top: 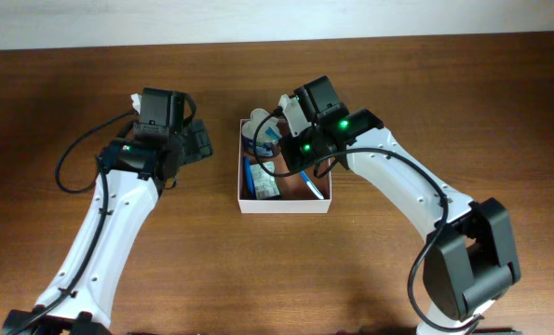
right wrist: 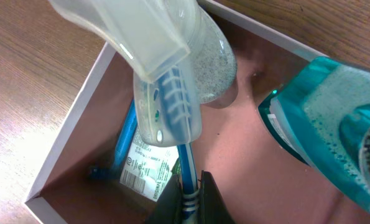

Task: Pack container
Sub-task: 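Lift the blue toothbrush with the right gripper and place it in the box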

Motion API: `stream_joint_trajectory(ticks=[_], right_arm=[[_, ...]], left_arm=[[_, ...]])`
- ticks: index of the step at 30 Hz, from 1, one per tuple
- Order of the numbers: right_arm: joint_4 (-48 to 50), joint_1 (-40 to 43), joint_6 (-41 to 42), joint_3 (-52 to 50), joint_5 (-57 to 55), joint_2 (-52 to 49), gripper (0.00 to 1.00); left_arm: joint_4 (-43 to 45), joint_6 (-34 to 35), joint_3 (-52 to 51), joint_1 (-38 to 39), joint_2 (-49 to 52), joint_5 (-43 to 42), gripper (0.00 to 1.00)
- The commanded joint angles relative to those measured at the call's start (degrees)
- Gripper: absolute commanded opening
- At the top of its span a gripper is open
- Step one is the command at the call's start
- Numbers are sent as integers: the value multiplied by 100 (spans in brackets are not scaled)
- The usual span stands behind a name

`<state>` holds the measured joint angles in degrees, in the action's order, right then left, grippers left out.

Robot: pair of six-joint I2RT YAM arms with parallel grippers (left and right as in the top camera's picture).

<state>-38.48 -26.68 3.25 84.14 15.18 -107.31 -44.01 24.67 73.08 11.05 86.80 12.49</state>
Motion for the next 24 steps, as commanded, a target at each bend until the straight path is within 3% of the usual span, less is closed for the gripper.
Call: stream_joint_trajectory(ticks=[1, 10, 11, 12, 14, 15, 18, 21, 24], right_arm=[[-9, -37, 24, -52, -85, -153, 4], [-223, -37, 22, -138, -87, -236, 6], [-225, -37, 22, -138, -87, -236, 11], [-223, -31, 22, -138, -85, -236, 29], [-223, -26, 22, -136, -85, -236, 34], [-221, -26, -7, -122, -81, -232, 43], [-330, -26, -341, -46, 28, -72, 49], [-634, -20, -584, 98, -68, 354, 50], [-1169, 57, -586, 278, -839, 916, 50]], left_arm=[[-2, 9, 4, -35, 31, 66, 99], [-2, 9, 4, -35, 31, 66, 99], [-2, 11, 4, -35, 31, 66, 99], [-2, 9, 4, -35, 31, 66, 99], [-2, 9, 4, -35, 31, 66, 99], [-2, 11, 4, -35, 31, 66, 99], [-2, 9, 4, -35, 31, 66, 99], [-2, 9, 4, -35, 31, 66, 100], [-2, 9, 4, -35, 31, 66, 99]])
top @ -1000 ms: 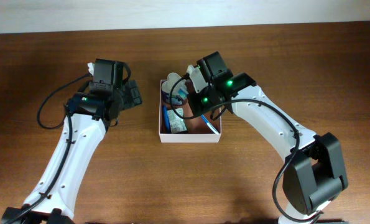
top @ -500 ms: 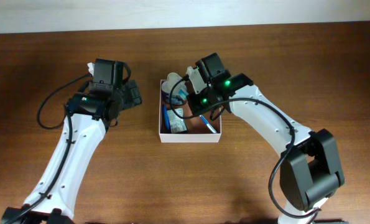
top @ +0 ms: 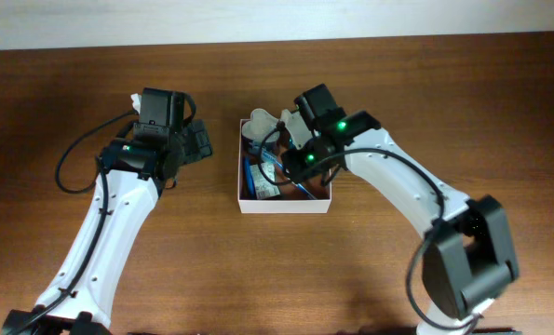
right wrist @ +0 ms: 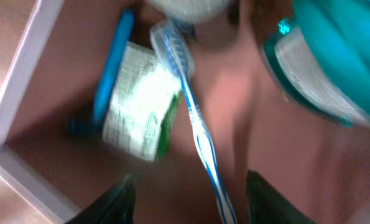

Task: Pack container
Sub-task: 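Lift the blue toothbrush with the right gripper and place it in the box, then move the right gripper back and grasp the teal toothpaste tube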

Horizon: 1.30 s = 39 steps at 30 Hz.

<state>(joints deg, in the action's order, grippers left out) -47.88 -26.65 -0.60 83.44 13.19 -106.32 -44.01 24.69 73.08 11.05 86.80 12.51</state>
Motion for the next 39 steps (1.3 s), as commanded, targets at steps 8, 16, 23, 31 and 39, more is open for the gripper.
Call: stream_joint_trajectory(ticks=[8, 16, 23, 31, 39], right_arm=[[-2129, 1012, -216, 337, -2756, 1637, 62], [-1364, 2354, -223, -876, -2435, 1318, 63], [326, 2754, -1333, -2223, -1534, 1196, 62], [1552, 2747, -1572, -3091, -1530, 1163, 60], [2048, 2747, -1569, -3265, -1530, 903, 54]], left_arm=[[0, 7, 4, -35, 31, 63, 99], [-2, 7, 4, -35, 31, 63, 99], [-2, 7, 4, -35, 31, 63, 99], [-2, 7, 4, -35, 31, 63, 99], [-2, 7, 4, -35, 31, 63, 99]])
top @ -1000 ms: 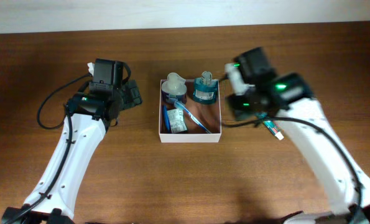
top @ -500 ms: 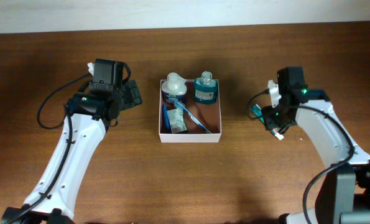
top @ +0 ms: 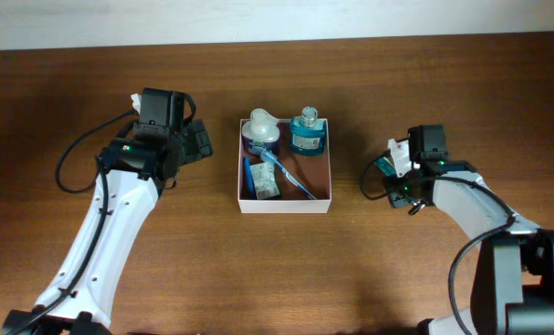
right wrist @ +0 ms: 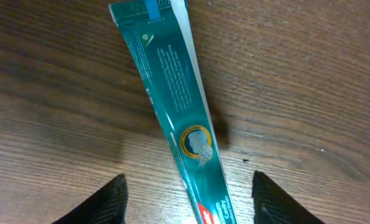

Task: Pack container
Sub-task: 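Move the right gripper back and grasp the teal toothpaste tube, then carry the toothpaste tube into the box and open the right gripper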

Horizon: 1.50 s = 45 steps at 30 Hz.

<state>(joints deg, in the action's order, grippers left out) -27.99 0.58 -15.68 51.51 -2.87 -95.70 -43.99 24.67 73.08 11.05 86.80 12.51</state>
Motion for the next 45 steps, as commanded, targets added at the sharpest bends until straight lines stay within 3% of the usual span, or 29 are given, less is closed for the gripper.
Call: stream_joint_trajectory(ticks=[1, 4, 8, 15, 19, 25, 32, 38, 45], right_arm=[[76, 24, -61, -72, 76, -201, 52], [83, 24, -59, -72, 79, -254, 47], [81, 24, -35, -72, 79, -273, 32], [76, 24, 160, -72, 103, -273, 22], [74, 20, 275, -42, 98, -271, 4], [-710, 13, 579, 599, 267, -109, 4], [-2439, -216, 1102, 2245, 2826, 385, 4], [-2282, -1283, 1132, 2505, 3095, 557, 4], [-1652, -2393, 1128, 2494, 2264, 391, 4]], left_arm=[[-4, 9, 4, -35, 31, 63, 99], [-4, 9, 4, -35, 31, 63, 99], [-4, 9, 4, -35, 31, 63, 99], [-4, 9, 4, -35, 31, 63, 99], [-4, 9, 4, -35, 31, 63, 99], [-4, 9, 4, -35, 31, 63, 99], [-4, 9, 4, -35, 31, 63, 99], [-4, 9, 4, -35, 31, 63, 99], [-4, 9, 4, -35, 31, 63, 100]])
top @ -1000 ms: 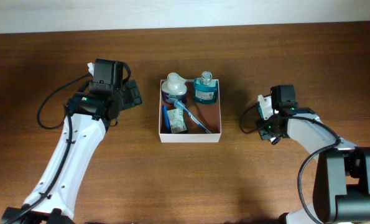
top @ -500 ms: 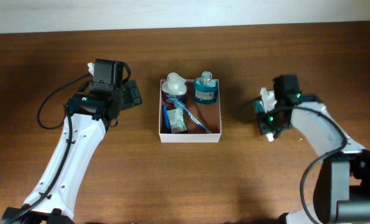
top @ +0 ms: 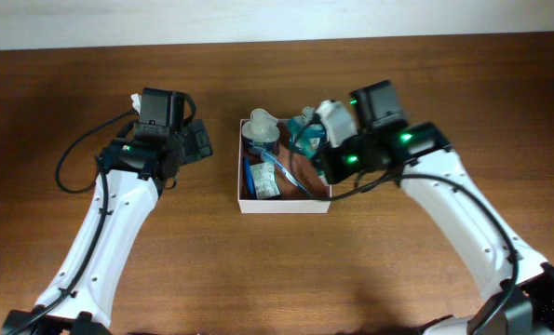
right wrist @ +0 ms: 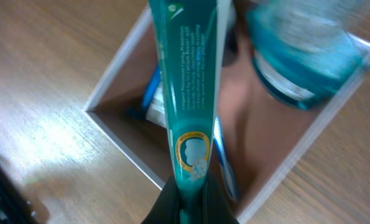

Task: Pack container
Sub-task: 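Carry the toothpaste tube into the box and open the right gripper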

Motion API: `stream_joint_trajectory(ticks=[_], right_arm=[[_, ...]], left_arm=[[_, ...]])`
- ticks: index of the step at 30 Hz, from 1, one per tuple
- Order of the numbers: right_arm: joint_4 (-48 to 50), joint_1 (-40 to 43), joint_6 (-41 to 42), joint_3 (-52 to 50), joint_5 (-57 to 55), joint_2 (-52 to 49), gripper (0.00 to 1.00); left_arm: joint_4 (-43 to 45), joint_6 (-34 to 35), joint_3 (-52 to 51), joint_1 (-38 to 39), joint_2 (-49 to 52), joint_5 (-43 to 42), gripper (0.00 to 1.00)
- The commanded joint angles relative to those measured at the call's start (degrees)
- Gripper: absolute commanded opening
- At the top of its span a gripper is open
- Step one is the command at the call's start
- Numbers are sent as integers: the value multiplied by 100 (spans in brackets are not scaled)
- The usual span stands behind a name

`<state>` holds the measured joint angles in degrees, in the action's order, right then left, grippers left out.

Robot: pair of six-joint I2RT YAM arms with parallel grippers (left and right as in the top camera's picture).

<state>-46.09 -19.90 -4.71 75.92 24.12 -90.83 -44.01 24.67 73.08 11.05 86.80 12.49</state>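
My right gripper [right wrist: 191, 202] is shut on a teal toothpaste tube [right wrist: 188, 93] and holds it over the white box with a brown floor [right wrist: 119, 134]. In the overhead view the right gripper [top: 316, 156] hangs over the box's right half [top: 284, 208], and the tube [top: 304, 140] points to the far left. In the box lie a blue toothbrush [right wrist: 225, 163] and a green-and-white packet [top: 265, 186]. A teal mouthwash bottle [right wrist: 303, 56] and a white-capped bottle [top: 263, 126] stand at its far side. My left gripper [top: 198, 144] rests left of the box, away from it.
The brown wooden table [top: 398, 270] spreads on all sides of the box. A black cable [top: 72, 158] loops beside the left arm. The pale wall edge runs along the table's far side.
My right gripper was open above the toothpaste tube lying on the table right of the box. Now it is shut on the tube and holds it over the box. The left arm has not moved.
My right gripper held the toothbrush inside the box. Then it was open, with the toothbrush lying on the box floor. After that it stood open over the toothpaste tube on the table to the right. Now it has the tube over the box.
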Motion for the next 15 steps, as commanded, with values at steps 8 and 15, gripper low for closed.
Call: stream_joint_trajectory(ticks=[8, 15], right_arm=[[605, -833, -256, 48, -1134, -540, 4], [914, -822, -584, 48, -1220, -1036, 4]], left_arm=[[-2, 9, 4, -35, 31, 66, 99], [-2, 9, 4, -35, 31, 66, 99]])
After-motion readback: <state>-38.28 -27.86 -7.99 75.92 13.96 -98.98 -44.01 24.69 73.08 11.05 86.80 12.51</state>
